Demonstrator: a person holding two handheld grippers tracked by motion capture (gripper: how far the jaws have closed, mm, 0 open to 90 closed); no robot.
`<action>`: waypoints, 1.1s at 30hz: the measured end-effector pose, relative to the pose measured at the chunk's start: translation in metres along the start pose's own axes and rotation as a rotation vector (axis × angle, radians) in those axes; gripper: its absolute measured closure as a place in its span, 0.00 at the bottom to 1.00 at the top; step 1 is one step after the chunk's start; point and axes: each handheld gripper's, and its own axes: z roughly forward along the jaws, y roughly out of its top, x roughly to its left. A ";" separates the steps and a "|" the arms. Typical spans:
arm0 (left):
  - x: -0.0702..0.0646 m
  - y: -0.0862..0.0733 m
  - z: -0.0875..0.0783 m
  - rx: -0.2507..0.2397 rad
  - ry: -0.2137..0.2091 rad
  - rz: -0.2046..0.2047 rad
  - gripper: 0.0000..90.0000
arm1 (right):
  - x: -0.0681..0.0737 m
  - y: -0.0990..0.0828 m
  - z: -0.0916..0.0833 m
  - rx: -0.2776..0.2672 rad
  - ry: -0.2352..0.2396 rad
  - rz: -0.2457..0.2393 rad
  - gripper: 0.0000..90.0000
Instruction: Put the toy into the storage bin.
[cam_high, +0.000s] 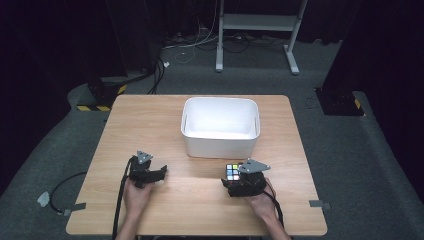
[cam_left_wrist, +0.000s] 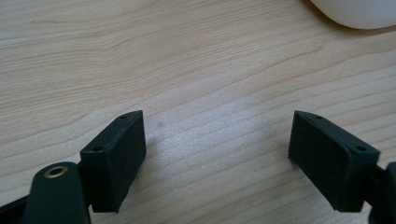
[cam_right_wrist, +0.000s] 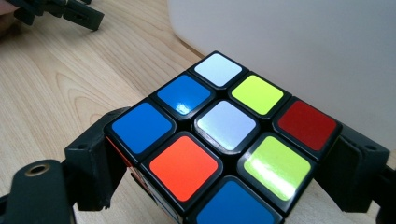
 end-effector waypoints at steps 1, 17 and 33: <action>0.000 0.000 0.000 0.000 0.000 0.000 0.21 | 0.000 0.001 -0.001 0.000 -0.001 -0.001 0.15; 0.000 0.000 0.000 0.000 0.000 0.000 0.21 | 0.002 0.016 -0.015 -0.021 0.000 -0.041 0.15; 0.000 0.000 0.000 0.000 0.000 0.000 0.21 | -0.006 0.032 -0.030 -0.036 0.034 -0.037 0.15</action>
